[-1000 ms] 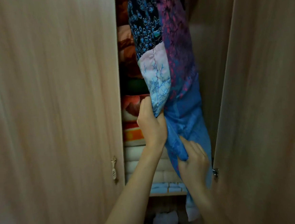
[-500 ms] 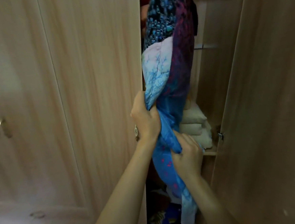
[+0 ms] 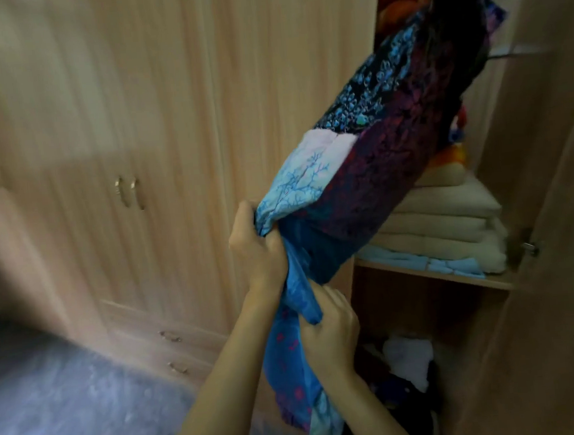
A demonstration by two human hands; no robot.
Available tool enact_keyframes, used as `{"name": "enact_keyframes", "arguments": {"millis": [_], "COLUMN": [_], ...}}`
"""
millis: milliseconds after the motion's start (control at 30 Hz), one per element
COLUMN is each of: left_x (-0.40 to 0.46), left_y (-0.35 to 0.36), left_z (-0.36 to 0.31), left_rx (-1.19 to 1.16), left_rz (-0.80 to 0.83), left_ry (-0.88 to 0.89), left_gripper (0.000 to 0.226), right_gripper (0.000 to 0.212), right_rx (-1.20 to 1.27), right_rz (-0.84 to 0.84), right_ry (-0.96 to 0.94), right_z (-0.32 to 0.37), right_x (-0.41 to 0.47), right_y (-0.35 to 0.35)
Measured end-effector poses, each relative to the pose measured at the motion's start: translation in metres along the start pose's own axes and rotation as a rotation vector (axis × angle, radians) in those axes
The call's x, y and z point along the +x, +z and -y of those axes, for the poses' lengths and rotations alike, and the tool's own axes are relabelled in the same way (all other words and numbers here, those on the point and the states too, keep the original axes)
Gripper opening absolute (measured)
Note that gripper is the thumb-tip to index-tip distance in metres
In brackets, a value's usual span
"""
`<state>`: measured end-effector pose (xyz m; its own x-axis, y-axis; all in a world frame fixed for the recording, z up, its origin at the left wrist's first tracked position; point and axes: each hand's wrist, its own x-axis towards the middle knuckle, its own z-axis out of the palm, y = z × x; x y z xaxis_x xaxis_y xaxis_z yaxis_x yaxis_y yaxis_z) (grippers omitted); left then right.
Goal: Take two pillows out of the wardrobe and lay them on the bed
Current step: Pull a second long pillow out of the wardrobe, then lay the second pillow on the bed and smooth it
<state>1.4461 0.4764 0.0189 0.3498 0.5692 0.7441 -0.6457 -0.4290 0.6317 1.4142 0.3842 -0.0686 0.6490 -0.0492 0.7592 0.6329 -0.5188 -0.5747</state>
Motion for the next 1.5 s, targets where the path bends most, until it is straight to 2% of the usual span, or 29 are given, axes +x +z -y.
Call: {"name": "enact_keyframes", "arguments": {"millis": [200,333,467,633,867,1033,1200,1333,1500], "left_x": [0.036,0.059,0.084,0.120,0.179,0.211,0.244,0.269,0.314], "left_y": [-0.065,-0.109,-0.148,-0.185,-0.216,-0.243,-0.270,-0.283,-0.296], "left_z": [0.029,0.045,0.057,0.079,0.147,0.192,0.243,0.294,0.361], "left_rx": [0.181,0.311,0.429,0.597,0.771,0.804,0.776,0.792,0.795], "left_rz": [-0.139,-0.179,-0.208,-0.217,-0.257,-0.413,-0.674,-0.728,-0.803], "left_ry": [0.000,-0.009,-0.006,0.029,0.047,-0.022,-0.167,-0.191,-0.214], "left_gripper": [0.017,0.012,0.011,0.014,0.025,0.035,0.024,0.020,0.019], "right_gripper": [0.012,0.012,0.019,0.024,0.018,0.020,0.024,0.024,0.014], "right_rx": [0.193,0.244,0.403,0.528,0.675,0.733,0.701,0.666,0.653], "right_rz": [0.141,0.229,0.332,0.573,0.881,1.032,1.113,1.129,1.230], "right_ry": [0.008,0.070,0.125,0.243,0.335,0.236,0.094,-0.022,-0.127], "right_z": [0.041,0.072,0.099,0.122,0.129,0.123,0.112,0.102,0.093], "right_x": [-0.007,-0.018,-0.025,-0.024,0.007,0.025,0.048,0.069,0.107], "right_y": [0.064,0.107,0.149,0.200,0.286,0.351,0.427,0.488,0.574]}}
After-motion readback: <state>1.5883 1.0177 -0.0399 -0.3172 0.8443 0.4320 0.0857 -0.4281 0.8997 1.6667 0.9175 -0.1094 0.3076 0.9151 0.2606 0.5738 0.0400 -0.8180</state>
